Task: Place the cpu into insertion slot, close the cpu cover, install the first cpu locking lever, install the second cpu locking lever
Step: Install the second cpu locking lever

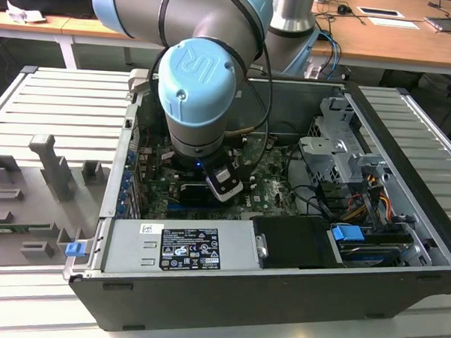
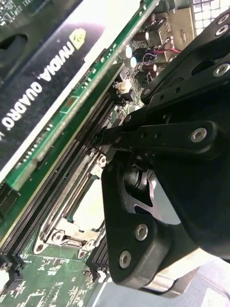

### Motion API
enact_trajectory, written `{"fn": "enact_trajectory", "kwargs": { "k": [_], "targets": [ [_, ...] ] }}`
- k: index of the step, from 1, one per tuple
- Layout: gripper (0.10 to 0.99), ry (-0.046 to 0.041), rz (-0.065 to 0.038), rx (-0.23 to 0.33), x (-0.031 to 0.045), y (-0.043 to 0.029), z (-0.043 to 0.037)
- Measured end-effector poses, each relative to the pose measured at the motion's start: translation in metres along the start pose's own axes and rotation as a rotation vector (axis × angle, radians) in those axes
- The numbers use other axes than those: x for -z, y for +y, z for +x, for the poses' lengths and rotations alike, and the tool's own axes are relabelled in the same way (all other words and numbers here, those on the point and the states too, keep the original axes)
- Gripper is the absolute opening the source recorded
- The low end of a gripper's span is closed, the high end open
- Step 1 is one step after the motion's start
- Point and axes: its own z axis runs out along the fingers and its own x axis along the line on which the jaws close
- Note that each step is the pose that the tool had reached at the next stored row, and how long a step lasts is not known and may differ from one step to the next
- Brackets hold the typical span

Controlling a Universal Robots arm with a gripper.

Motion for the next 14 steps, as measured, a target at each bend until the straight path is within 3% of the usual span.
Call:
{"fn": "enact_trajectory", "kwargs": {
  "k": [10, 14],
  "targets": [
    [0.106, -0.0002, -0.003, 0.0, -0.0039, 0.0, 0.002],
    [0.106, -0.0001, 0.0, 0.0, -0.004, 0.0003, 0.0043]
  ]
}}
